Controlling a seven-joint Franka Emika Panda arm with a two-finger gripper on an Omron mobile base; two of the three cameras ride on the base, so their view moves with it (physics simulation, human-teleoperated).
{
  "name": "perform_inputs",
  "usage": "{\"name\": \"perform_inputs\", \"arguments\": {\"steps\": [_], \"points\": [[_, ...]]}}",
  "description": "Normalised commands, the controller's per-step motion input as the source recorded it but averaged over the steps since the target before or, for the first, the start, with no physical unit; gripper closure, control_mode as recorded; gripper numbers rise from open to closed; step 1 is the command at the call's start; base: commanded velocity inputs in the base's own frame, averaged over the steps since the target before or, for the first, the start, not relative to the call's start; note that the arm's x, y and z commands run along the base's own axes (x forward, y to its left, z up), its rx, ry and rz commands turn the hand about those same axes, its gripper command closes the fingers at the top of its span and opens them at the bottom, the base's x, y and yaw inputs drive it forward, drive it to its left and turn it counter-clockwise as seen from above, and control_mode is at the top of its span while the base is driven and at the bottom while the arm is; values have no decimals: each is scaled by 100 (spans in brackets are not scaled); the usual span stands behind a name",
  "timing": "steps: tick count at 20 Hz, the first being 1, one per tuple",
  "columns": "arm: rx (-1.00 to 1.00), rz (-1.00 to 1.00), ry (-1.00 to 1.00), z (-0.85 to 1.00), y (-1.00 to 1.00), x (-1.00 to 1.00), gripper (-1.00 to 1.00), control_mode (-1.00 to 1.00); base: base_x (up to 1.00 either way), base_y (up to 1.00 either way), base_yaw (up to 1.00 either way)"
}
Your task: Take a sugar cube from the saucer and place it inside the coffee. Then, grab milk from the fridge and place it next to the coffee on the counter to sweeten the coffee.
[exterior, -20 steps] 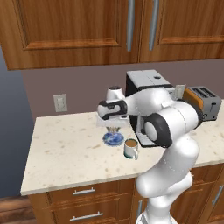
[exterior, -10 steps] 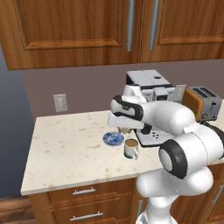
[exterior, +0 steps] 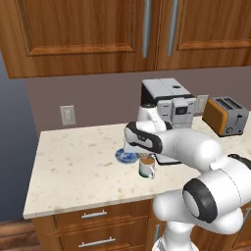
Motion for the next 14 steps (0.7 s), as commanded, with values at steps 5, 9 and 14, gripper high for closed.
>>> {"name": "perform_inputs", "arguments": {"steps": [5, 9, 14], "points": [[-12, 0, 0, -5, -1, 6, 100, -100, 0, 0, 0], [-8, 0, 0, 0, -3, 10, 100, -100, 0, 0, 0], [-6, 0, 0, 0, -9, 7, 100, -100, 0, 0, 0]]}}
